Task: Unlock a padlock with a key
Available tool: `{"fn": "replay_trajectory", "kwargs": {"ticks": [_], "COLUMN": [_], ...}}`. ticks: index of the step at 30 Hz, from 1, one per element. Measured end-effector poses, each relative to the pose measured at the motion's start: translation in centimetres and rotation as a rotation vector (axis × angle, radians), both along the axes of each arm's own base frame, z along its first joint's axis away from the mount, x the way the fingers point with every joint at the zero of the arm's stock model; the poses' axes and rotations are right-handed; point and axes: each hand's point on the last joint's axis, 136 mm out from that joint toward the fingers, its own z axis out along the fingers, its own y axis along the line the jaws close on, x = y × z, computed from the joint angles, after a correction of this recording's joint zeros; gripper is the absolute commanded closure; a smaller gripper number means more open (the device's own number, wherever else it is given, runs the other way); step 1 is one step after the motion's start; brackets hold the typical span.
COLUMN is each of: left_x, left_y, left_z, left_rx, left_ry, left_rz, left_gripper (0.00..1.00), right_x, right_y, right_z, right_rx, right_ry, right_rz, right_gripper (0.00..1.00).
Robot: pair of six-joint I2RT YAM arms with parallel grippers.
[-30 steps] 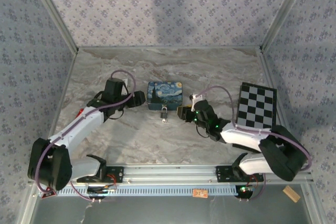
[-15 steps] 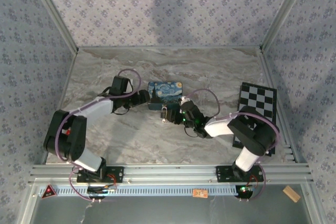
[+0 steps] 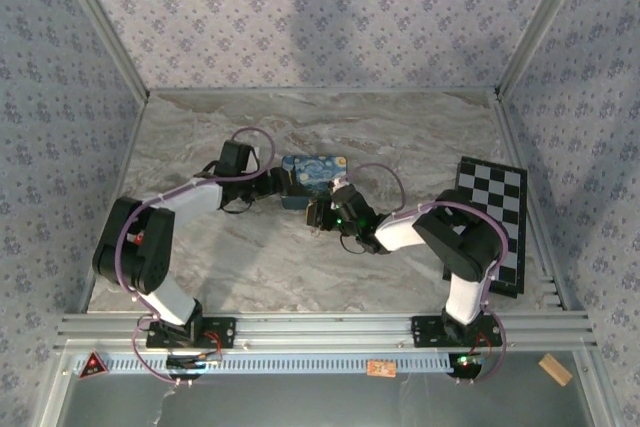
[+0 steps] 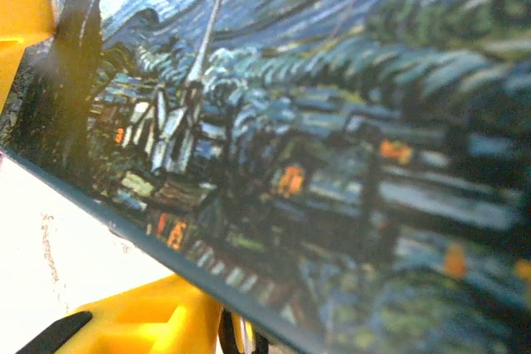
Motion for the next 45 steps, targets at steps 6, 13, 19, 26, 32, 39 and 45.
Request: {"fn": "replay_trajectory", "kwargs": {"ticks": [6, 13, 19, 26, 32, 39, 45], "left_x": [0.1, 0.1, 0.2, 0.3, 0.3, 0.2, -1.1], "left_y": [0.0, 0.1, -0.1, -0.1, -0.4, -0.8, -1.2], "left_z": [0.0, 0.0, 0.0, -0.1, 0.0, 0.2, 0.0], "left_rx": [-0.003, -0.003, -0.001, 0.006, 0.032, 0.052, 0.007], "left_ry": [0.003, 0.006, 0.003, 0.000, -0.012, -0.024, -0.029], "left_rz": [0.011, 0.016, 0.015, 0.020, 0.033, 0.073, 0.137], "left_gripper": [0.23, 0.23, 0.24, 0.24, 0.24, 0.24, 0.24], "right_x": [-0.2, -1.0, -1.3, -1.6, -1.6, -1.2, -0.6], "right_y": [0.0, -0.6, -0.8, -0.8, -1.7, -2.5, -3.7], "right_z": [0.0, 0.0, -0.1, -0.3, 0.5, 1.1, 0.9], "right_rx": [0.008, 0.014, 0.006, -0.029, -0.201, -0.393, -0.389], "right_ry": [0.000, -0.003, -0.003, -0.008, -0.075, -0.122, -0.085], "right_rz": [0.008, 0.023, 0.036, 0.052, 0.027, -0.019, -0.071], "right_gripper": [0.64, 0.58, 0.69, 0.79, 0.84, 0.88, 0.90]}}
